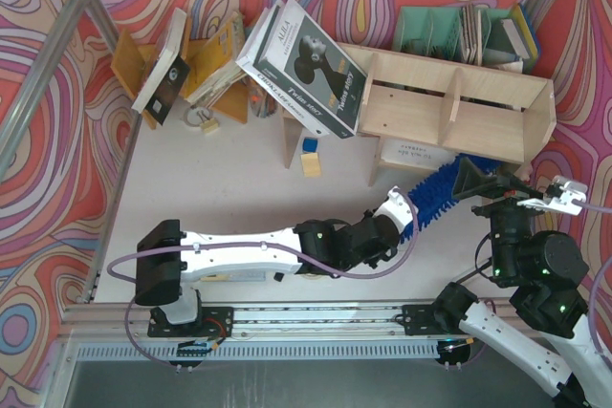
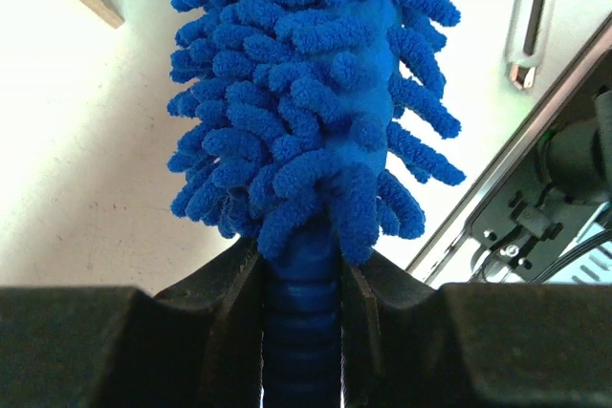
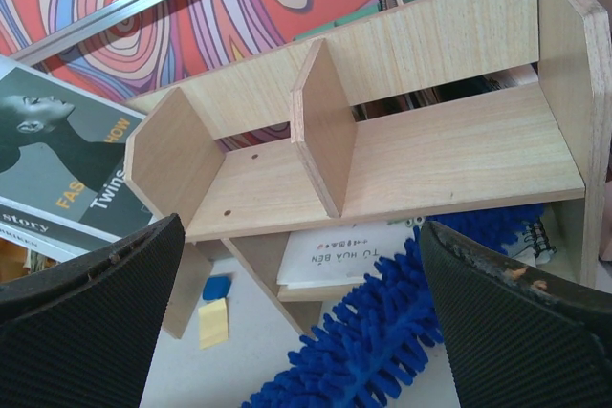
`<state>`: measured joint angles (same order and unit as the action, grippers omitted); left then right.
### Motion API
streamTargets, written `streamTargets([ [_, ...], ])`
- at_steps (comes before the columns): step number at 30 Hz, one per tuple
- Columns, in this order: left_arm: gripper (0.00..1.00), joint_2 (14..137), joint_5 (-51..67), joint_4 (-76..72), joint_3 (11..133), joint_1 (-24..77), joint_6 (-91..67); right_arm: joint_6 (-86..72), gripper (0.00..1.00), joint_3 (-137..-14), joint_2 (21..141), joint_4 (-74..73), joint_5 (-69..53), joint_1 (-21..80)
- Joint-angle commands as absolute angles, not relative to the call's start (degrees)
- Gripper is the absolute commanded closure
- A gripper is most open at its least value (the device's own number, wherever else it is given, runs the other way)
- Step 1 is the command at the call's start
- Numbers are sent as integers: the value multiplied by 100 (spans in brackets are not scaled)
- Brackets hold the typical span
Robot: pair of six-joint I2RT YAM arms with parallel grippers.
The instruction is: Dust the bookshelf with a duster
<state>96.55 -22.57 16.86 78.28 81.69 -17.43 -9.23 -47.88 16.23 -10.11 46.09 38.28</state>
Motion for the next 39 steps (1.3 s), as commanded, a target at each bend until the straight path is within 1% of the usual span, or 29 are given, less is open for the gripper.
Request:
streamTargets([
  [1, 100, 9473, -2406, 1376, 8231, 8141, -1514, -853, 1, -4733, 1628, -885, 4664, 3840],
  [12, 100, 9854, -2234, 1278, 8373, 7987, -1591, -933, 1, -4643, 1595, -952, 4687, 3841],
  [20, 100, 9663, -2386, 1296, 8241, 7907, -1690, -878, 1, -4660, 1484, -966, 4717, 3845],
  [28, 100, 9207, -2259, 1077, 8088, 7904, -1888, -882, 1, -4859, 1553, -1108, 4956, 3841],
  [33, 100, 9382, -2015, 1114, 8146, 7912, -1932, -996, 1, -4835, 1573, -1117, 4997, 3836],
  [39, 100, 9560, -2124, 1150, 8003, 7910, -2033, -1000, 1, -4827, 1650, -1109, 5009, 3841],
])
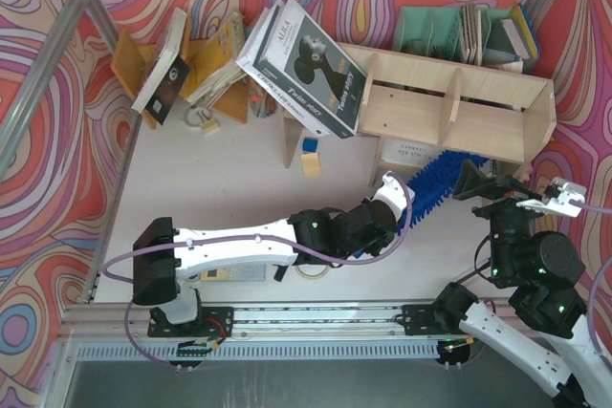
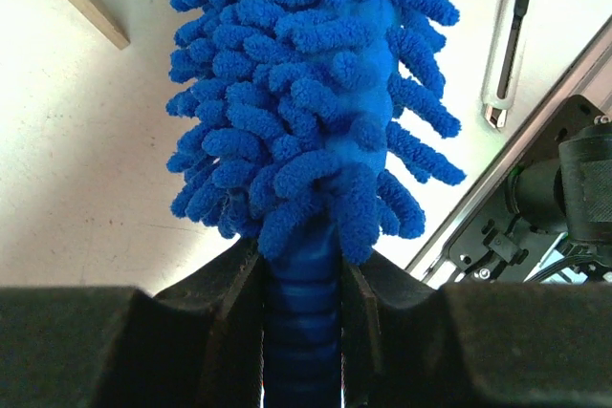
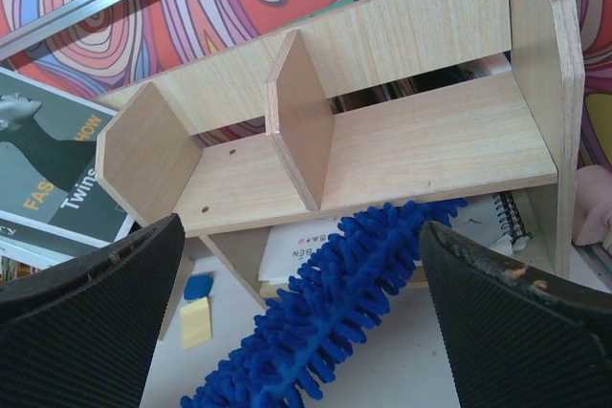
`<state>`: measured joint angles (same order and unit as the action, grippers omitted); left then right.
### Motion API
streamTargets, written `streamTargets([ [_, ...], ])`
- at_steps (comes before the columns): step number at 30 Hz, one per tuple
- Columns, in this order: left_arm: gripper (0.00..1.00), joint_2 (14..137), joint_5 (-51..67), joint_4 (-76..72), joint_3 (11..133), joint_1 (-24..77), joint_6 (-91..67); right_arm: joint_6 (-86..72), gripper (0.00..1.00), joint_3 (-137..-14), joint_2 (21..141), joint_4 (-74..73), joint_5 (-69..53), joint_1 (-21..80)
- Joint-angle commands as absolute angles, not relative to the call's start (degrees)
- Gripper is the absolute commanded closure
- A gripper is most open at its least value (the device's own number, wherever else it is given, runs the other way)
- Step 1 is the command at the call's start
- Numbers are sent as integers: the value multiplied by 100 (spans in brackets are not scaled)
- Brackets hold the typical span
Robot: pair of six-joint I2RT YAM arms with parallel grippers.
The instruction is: Dust the bookshelf with a duster
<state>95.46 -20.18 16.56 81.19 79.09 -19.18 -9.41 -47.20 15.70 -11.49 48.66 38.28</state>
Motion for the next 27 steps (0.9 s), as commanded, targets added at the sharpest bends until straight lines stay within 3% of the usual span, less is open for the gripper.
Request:
streamTargets([
  [1, 100, 9482, -2213, 1131, 7913, 7910, -2053, -1002, 1, -4827, 1652, -1115, 5010, 3841],
  [18, 100, 7737, -3690, 1318, 6144, 7910, -3379, -1037, 1, -4678, 1678, -1050, 4986, 3838],
  [27, 100, 7868, -3816, 1183, 6153, 7915, -3627, -1102, 1, -4690, 1652, -1108, 4983, 3840],
])
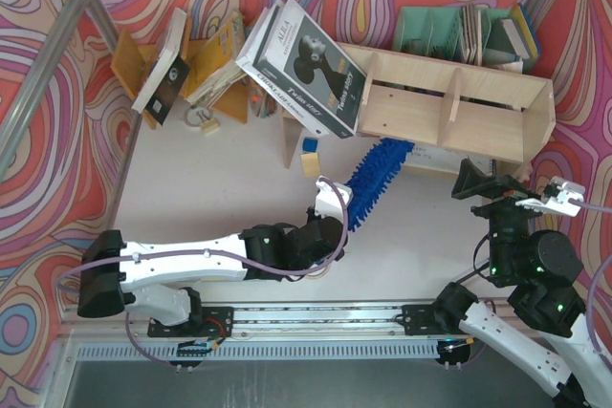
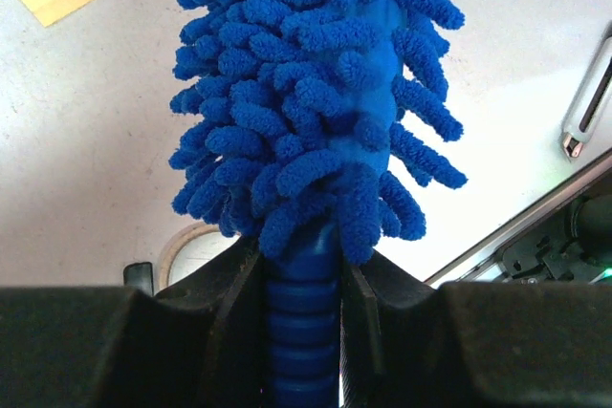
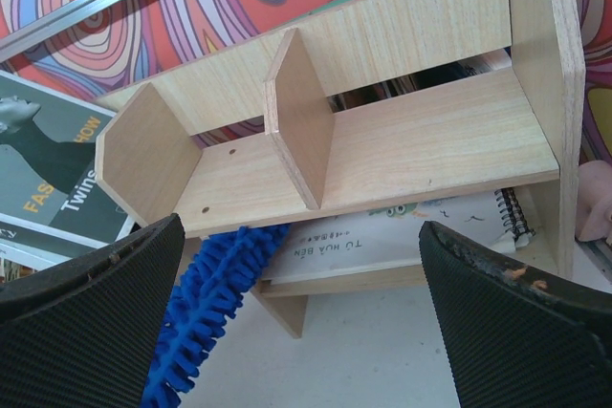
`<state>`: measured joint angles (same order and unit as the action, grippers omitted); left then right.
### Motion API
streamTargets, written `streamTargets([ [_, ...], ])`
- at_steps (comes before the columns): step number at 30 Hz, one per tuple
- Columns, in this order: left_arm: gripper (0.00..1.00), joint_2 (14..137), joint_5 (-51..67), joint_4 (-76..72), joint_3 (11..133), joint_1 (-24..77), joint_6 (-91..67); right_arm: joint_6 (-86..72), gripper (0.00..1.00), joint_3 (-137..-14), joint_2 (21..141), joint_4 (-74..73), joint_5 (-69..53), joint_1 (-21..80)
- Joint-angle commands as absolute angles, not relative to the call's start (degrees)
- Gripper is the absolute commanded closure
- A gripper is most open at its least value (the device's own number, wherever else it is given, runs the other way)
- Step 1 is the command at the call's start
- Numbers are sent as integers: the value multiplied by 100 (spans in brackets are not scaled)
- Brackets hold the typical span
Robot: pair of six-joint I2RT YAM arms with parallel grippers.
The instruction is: Dust the bookshelf with a duster
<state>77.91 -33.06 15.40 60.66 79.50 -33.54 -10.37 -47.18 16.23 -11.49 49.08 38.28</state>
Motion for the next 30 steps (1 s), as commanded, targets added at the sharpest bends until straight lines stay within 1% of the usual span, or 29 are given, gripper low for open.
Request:
streamTargets([
  [1, 100, 7926, -3795, 1154, 6197, 7913, -3608, -1107, 1, -4693, 1652, -1125, 4983, 3841],
  [9, 100, 8462, -3039, 843, 6792, 7914, -3014, -1145, 1, -4720, 1576, -1227, 5001, 3841],
  [22, 100, 9570, -1833, 898, 7957, 8050, -2281, -1187, 1, -4711, 1600, -1247, 4988, 3841],
  [25, 100, 9771, -1752, 1043, 8194, 8102, -2131, -1170, 1, -4713, 1611, -1248, 4987, 3841],
  [30, 100, 9831, -1713, 1184, 8208, 8121, -2092, -1119, 1, -4712, 1605, -1201, 4997, 3841],
])
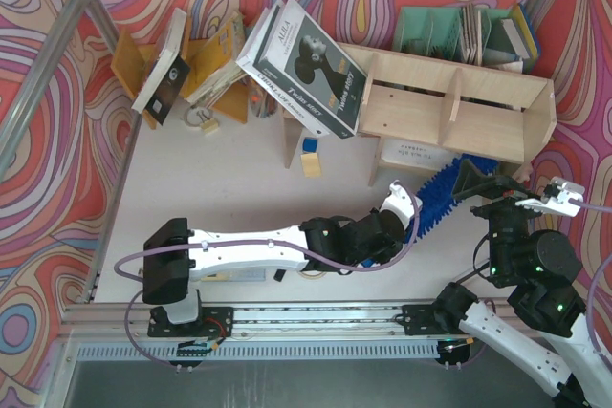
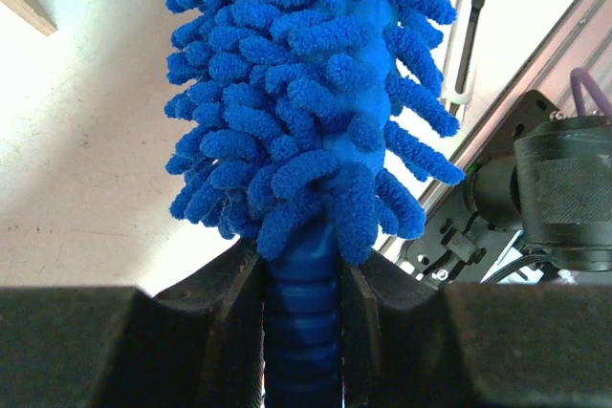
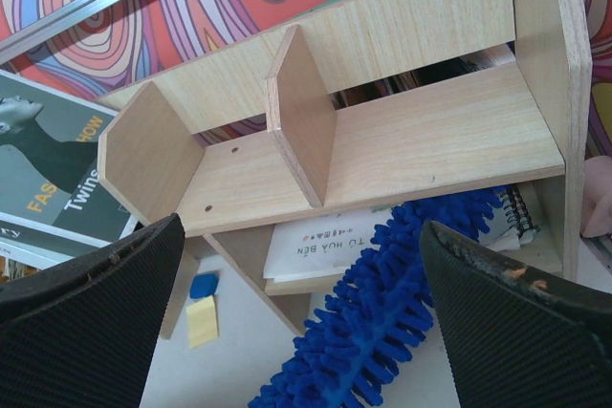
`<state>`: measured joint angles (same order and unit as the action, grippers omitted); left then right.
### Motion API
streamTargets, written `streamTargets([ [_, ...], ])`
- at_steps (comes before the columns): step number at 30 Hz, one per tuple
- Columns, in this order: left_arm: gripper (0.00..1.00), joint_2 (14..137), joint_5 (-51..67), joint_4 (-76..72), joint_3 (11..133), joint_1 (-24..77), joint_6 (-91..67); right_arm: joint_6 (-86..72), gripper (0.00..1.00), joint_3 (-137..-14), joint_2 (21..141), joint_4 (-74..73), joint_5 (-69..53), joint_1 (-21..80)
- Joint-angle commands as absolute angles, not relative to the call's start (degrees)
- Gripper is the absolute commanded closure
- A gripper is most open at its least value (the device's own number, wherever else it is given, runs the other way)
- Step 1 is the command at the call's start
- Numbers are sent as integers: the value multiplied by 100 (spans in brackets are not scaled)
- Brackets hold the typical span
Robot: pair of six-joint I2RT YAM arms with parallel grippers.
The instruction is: Dust the bookshelf with a duster
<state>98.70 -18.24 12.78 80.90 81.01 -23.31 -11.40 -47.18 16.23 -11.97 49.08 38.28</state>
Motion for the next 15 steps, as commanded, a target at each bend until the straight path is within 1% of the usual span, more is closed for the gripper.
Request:
streamTargets([
  [1, 100, 9798, -1759, 1214, 8172, 8119, -2104, -1105, 1, -4712, 1607, -1197, 5003, 3841],
  [11, 100, 9023, -2347, 1239, 7467, 7997, -2146, -1032, 1, -4720, 1607, -1138, 5001, 3841],
  [15, 100, 8916, -2516, 1166, 7351, 7932, -2189, -1033, 1, -4729, 1625, -1125, 4997, 3841],
])
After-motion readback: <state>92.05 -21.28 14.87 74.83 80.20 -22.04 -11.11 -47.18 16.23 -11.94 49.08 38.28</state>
